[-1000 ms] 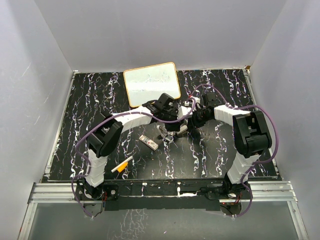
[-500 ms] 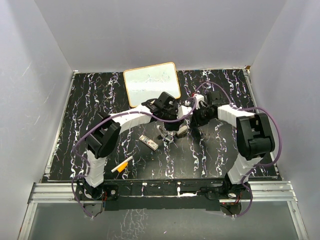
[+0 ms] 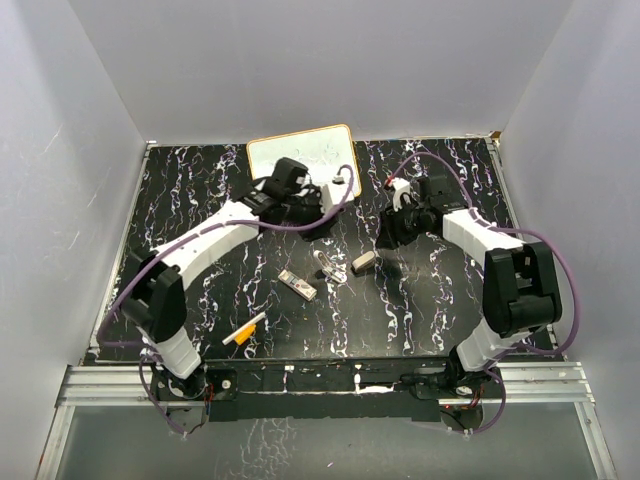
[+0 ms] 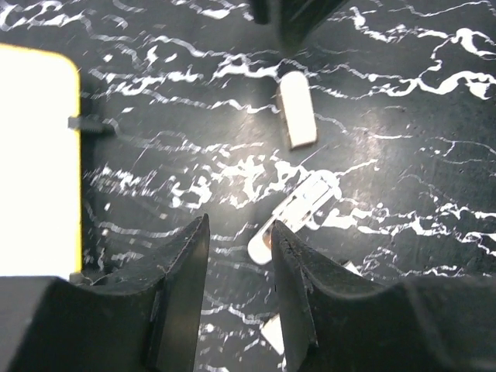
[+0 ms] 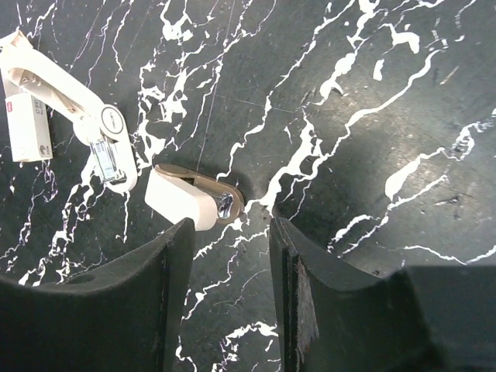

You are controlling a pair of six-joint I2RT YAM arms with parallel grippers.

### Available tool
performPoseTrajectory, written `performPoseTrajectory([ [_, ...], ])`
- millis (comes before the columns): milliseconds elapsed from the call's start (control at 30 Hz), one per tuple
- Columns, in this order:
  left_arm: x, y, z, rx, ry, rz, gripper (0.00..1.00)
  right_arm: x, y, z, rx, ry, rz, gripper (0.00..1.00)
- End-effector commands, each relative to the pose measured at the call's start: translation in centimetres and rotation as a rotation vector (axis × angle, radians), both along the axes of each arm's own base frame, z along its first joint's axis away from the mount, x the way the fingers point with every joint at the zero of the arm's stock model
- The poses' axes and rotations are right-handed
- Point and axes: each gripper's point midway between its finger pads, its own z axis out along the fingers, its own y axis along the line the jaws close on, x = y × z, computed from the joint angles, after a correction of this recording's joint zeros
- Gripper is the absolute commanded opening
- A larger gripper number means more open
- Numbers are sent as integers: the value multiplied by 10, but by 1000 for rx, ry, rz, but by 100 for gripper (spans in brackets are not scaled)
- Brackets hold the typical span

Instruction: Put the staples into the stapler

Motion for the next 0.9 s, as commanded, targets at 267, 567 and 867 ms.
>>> performPoseTrajectory([
  [267,4,66,14,18,-5,153,39,3,26,-4,82,52,40,48],
  [567,5,80,11,32,-13,180,40,-3,15,-34,7,108,-2,37],
  [867,6,83,7,42,-15,183,40,-19,11,-61,-33,168,-9,24],
])
